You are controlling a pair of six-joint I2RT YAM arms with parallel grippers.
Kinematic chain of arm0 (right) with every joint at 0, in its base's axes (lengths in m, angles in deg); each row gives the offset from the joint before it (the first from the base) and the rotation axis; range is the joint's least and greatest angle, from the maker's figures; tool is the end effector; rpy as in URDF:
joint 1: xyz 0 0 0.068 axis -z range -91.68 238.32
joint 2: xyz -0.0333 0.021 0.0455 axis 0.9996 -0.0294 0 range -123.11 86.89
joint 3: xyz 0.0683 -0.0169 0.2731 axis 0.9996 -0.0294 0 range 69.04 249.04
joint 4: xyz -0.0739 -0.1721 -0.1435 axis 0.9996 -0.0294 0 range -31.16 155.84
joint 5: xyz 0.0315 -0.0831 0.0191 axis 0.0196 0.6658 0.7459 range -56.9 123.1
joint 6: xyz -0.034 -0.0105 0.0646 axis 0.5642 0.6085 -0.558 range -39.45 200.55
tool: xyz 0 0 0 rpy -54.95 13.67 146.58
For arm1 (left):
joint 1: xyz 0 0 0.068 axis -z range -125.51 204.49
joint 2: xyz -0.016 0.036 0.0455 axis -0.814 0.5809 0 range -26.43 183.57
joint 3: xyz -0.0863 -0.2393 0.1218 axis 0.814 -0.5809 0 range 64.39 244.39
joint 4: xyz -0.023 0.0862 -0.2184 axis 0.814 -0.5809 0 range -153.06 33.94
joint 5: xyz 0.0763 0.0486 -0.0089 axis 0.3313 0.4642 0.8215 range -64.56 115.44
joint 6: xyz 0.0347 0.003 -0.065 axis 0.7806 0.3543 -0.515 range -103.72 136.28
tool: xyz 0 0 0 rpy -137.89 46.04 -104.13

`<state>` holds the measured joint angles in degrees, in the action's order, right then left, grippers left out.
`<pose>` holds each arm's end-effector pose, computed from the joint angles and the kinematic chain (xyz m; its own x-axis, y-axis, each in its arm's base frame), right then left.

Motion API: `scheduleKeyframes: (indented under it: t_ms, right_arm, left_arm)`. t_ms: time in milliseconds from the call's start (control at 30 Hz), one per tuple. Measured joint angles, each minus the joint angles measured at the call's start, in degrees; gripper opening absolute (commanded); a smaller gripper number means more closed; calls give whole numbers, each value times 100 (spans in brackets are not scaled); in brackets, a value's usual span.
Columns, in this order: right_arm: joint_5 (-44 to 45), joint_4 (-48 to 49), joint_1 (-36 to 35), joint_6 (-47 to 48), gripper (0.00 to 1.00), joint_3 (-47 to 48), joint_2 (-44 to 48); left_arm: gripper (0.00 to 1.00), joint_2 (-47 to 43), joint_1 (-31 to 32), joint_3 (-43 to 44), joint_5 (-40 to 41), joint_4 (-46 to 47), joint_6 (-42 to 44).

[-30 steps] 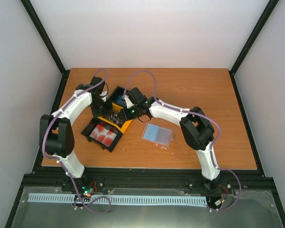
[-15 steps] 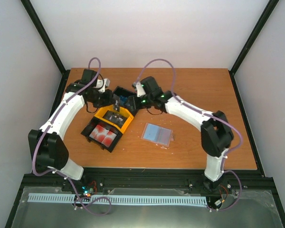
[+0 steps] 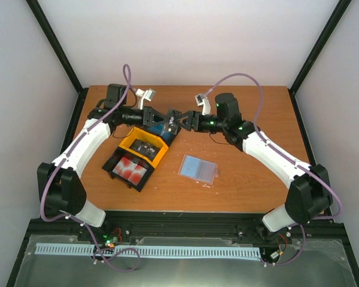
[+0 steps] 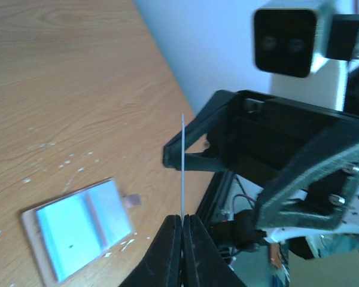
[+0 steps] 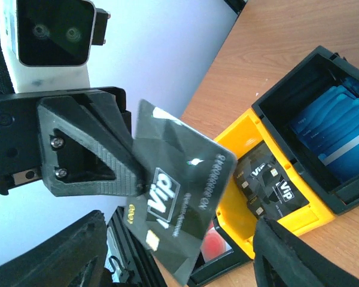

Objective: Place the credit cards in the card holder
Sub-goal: Pick up the credit card from the storage box.

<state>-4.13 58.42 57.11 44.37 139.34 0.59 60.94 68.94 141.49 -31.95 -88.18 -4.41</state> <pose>0.2722 0.2085 0.3352 -0.7982 0.0661 -0.5988 -0.5156 0.4391 0.7358 0.2886 -0.1279 0.3347 -0.8712 0.0280 -0.4901 0.4587 0.4023 -0.7923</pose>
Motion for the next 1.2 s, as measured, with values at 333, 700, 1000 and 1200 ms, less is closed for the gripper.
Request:
scheduleKeyframes:
  t_ms: [333,700,1000,1200]
  right_arm:
    - [9,647,4,-920,38,-573,363]
    - [-297,1786,-46,-1829,10,-1038,385]
    - [-177,1849,-107,-2024,3,-1078,535]
    - [387,837,-61,-1703,3,-1126,1029]
  left_arm:
    - [1,-35,17,-623,-1220,1399,-1014]
    - [2,-44,94,-870,-1574,1902,-1521]
    - [55,-92,105,-935,-1532,1867,-1622]
    - [76,-323,140,-1043,-721,1390,-1290]
